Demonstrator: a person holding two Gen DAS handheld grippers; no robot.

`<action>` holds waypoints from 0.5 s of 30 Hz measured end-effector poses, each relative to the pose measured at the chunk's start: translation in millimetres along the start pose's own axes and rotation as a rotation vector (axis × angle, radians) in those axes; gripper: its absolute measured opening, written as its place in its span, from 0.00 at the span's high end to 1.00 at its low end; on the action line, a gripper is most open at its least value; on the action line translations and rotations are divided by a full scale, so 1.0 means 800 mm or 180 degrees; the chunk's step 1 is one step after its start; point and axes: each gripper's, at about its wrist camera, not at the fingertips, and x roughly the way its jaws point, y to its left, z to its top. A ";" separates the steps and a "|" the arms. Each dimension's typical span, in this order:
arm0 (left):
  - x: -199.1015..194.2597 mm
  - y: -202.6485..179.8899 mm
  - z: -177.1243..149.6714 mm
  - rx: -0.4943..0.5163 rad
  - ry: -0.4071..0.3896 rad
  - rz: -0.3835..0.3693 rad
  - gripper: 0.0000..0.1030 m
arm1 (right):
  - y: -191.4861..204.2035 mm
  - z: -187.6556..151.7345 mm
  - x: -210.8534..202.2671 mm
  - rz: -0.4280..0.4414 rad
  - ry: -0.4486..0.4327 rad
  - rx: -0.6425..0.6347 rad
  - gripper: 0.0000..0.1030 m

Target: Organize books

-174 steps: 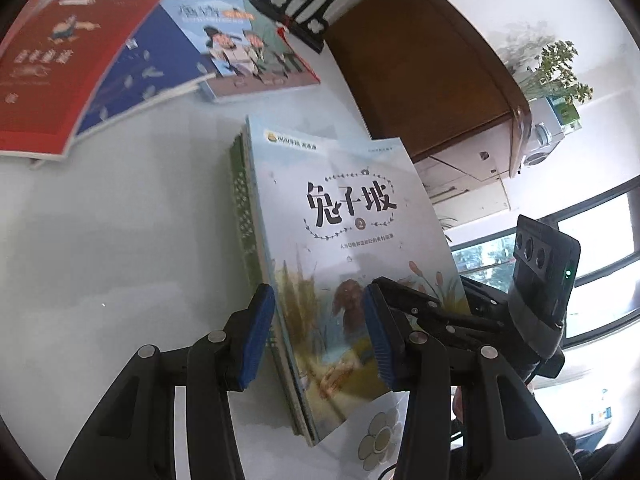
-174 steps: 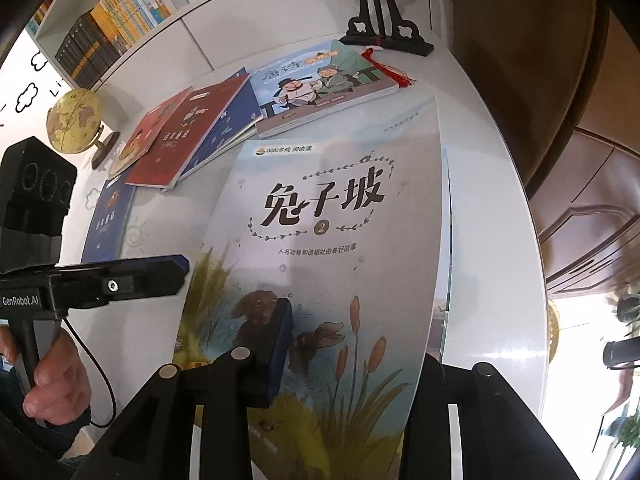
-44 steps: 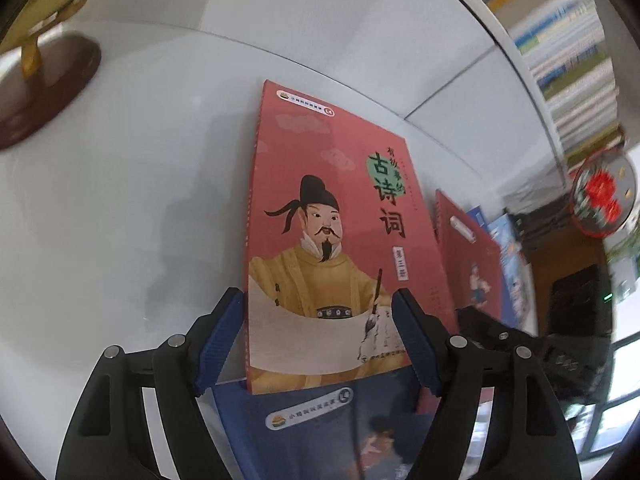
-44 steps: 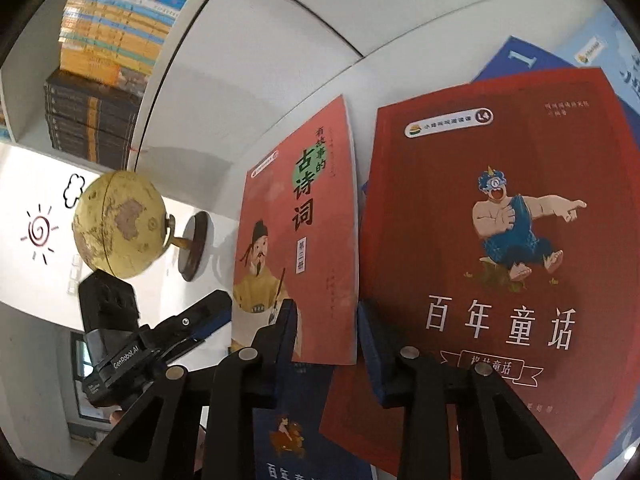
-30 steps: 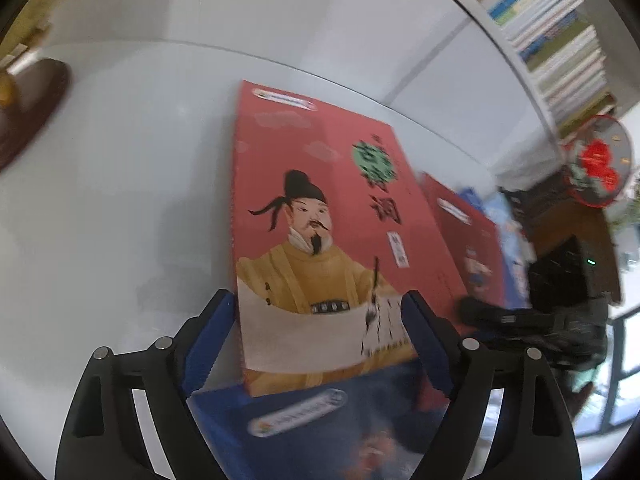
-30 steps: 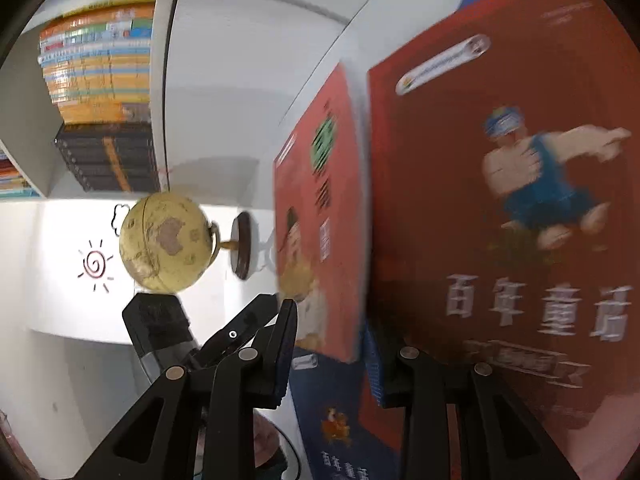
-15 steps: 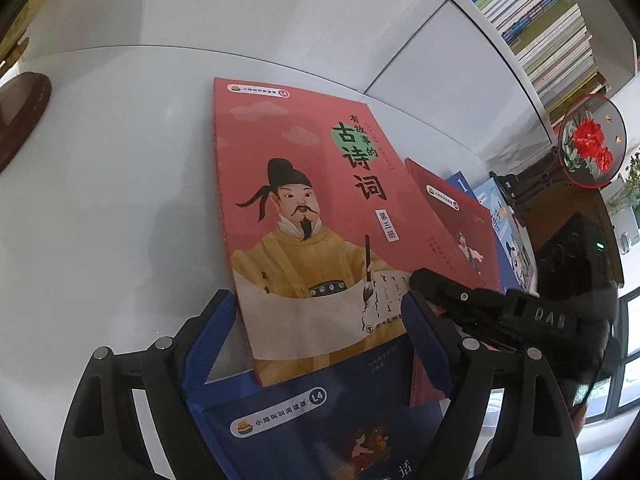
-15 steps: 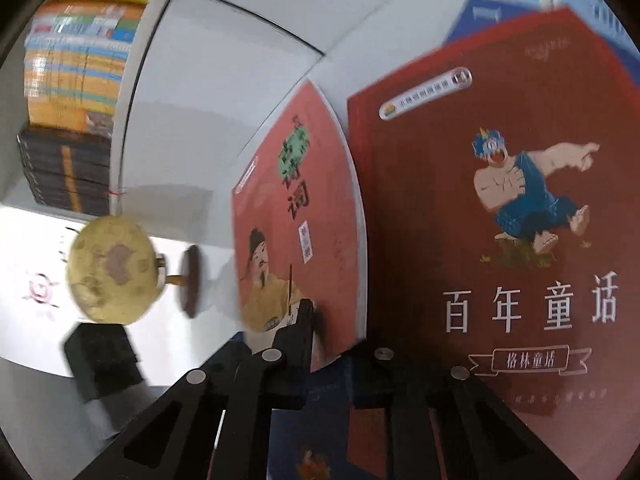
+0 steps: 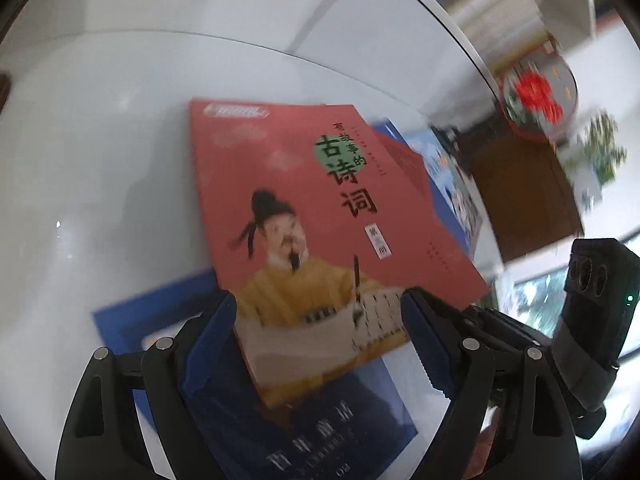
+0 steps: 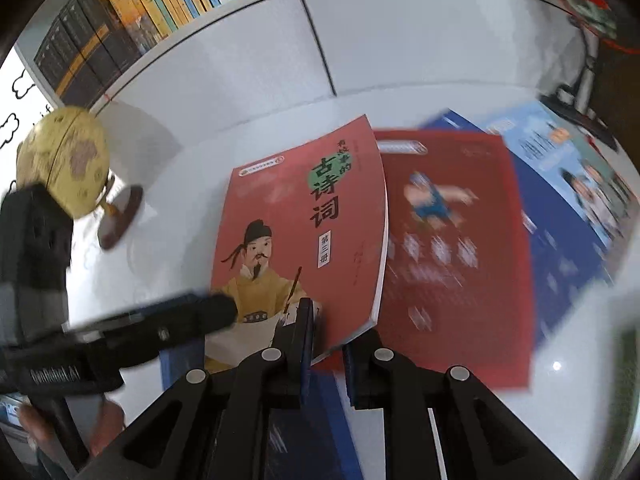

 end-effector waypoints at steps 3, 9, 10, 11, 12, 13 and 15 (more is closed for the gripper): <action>0.011 -0.019 -0.004 0.0123 0.0024 0.0102 0.20 | -0.024 -0.012 -0.013 0.0033 0.0032 0.0044 0.87; 0.026 -0.015 -0.009 -0.0024 0.0049 0.0271 0.20 | -0.056 -0.016 -0.006 0.0281 0.0175 -0.0130 0.76; 0.028 -0.019 -0.010 0.0022 0.0048 0.0334 0.20 | -0.060 -0.018 -0.004 0.0313 0.0223 -0.0113 0.73; 0.029 -0.023 -0.011 0.0085 0.0033 0.0410 0.20 | -0.065 -0.019 -0.003 0.0344 0.0275 -0.0095 0.73; 0.030 -0.026 -0.011 0.0101 0.0041 0.0453 0.20 | -0.072 -0.020 -0.004 0.0363 0.0326 -0.0099 0.72; 0.030 -0.027 -0.013 0.0101 0.0027 0.0452 0.20 | -0.079 -0.022 -0.007 0.0344 0.0363 -0.0117 0.72; 0.028 -0.025 -0.015 0.0049 -0.0021 0.0487 0.20 | -0.089 -0.024 -0.016 0.0326 0.0362 -0.0170 0.69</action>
